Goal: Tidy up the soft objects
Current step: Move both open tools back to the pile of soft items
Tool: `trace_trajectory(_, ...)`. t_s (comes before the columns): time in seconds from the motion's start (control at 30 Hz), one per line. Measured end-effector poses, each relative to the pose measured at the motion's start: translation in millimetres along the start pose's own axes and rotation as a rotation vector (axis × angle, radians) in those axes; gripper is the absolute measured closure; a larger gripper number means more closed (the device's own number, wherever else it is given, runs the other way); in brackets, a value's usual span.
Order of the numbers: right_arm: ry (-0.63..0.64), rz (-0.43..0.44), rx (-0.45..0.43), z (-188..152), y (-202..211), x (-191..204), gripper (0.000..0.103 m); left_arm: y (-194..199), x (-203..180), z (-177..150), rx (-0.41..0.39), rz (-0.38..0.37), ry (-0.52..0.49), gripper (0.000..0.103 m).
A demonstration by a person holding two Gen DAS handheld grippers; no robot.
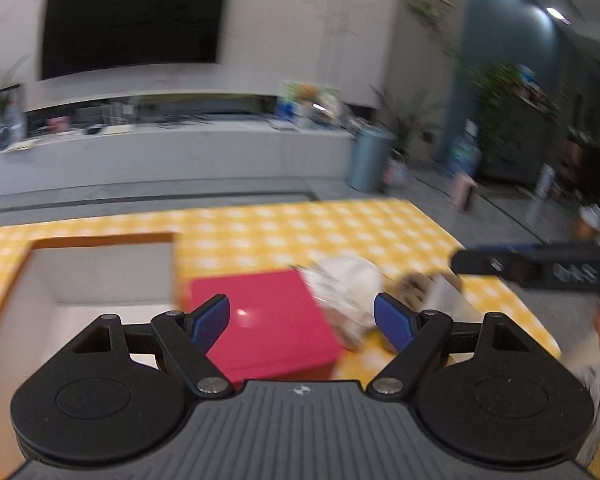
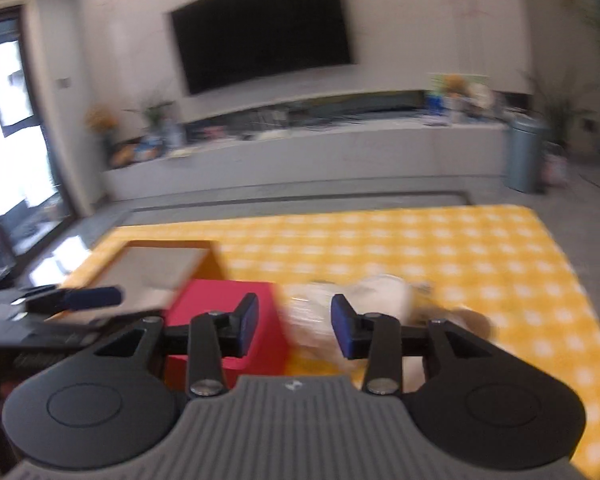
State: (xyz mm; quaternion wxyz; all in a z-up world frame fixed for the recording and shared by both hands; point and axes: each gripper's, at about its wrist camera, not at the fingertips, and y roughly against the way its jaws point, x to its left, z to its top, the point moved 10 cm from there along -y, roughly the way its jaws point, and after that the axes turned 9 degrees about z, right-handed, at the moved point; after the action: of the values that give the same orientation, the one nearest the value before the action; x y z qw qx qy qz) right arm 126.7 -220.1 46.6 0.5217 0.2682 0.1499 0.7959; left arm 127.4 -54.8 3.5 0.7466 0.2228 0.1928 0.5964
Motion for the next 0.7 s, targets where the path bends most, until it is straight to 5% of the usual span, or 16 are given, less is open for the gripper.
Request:
trace_trajectory(0.2, -0.050, -0.210, 0.093, -40.3, -25.9, -67.8, 0.052, -32.6, -43.9, -29.2, 0.030, -0.023, -0.118, 0.007)
trace_trajectory(0.33, -0.034, -0.319, 0.221, -71.5, -45.1, -99.4, 0.039, -43.9, -56.8, -36.8, 0.044, -0.043, -0.101, 0.007)
trace_trajectory(0.57, 0.089, -0.401, 0.350, -100.7, -62.6, -108.4, 0.012, -46.9, -64.0, -40.2, 0.040, -0.067, -0.063, 0.007)
trace_trajectory(0.7, 0.135, -0.433, 0.393, -107.0, -71.3, -108.5, 0.010, -42.8, -63.2, -41.9, 0.038, -0.074, -0.055, 0.007)
